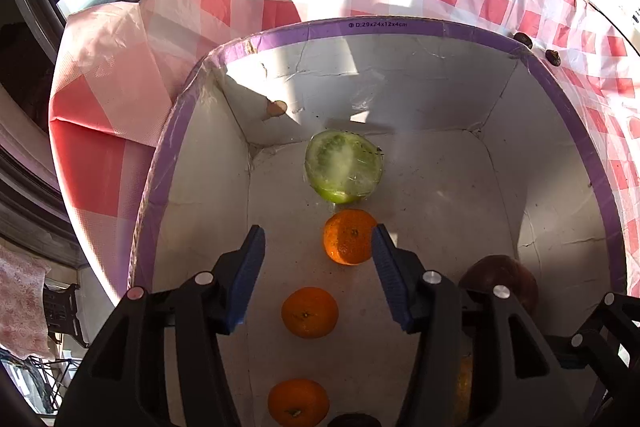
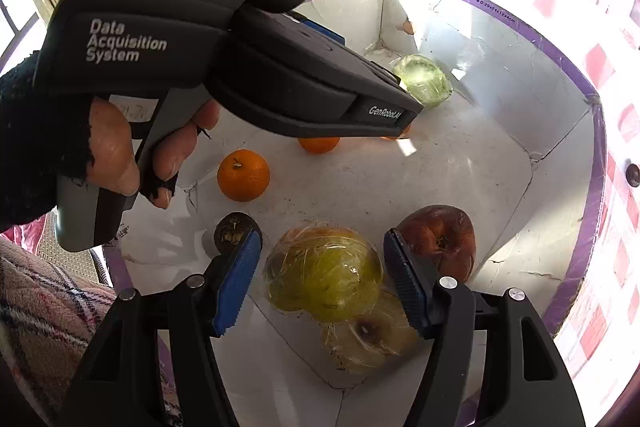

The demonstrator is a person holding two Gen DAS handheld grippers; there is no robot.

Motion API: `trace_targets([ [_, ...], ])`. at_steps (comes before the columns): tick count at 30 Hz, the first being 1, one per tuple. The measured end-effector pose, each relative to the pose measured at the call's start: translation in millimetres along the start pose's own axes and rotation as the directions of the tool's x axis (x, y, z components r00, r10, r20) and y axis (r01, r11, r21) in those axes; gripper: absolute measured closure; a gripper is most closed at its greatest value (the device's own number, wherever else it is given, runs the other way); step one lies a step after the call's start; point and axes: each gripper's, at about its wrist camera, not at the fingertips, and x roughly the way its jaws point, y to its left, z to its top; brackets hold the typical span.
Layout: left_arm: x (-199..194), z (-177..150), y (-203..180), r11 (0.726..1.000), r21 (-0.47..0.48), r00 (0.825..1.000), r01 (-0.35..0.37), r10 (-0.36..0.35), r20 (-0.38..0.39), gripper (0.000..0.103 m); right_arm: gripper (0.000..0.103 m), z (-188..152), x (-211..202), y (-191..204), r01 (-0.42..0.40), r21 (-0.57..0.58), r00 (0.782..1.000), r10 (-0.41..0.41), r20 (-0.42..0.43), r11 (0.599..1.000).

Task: Organize fruits
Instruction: 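Open both tools to release the orange and wrapped fruit into the box, then move both tools back toward the two dark fruits on the tablecloth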

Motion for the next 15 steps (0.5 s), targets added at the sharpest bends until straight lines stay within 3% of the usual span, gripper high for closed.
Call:
trace_targets([
  [1,-0.1,-0.2,0.1,1.0,-0.005,1.0,-0.001,0.001,-0.001,0.03,0.032,-0.7,-0.9,-2.2,0.001,0.012,1.0,-0.001,0.003,1.0],
  [2,0.0,-0.6,-0.1,1.0,-0.008,1.0,-0.001,0.001,-0.003,0.029,0.031,-2.5,-2.1,-9.2,0.002,0.026,1.0,-0.002,0.005,1.0],
  [15,6.6,0.3,-8.8,0.999,0.021,0.999,-0.027,0.028,-0.021,0.023,0.031,-2.6,-16.7,-23.8,-0.021,0.092,0.996,0.013,0.089,0.996],
])
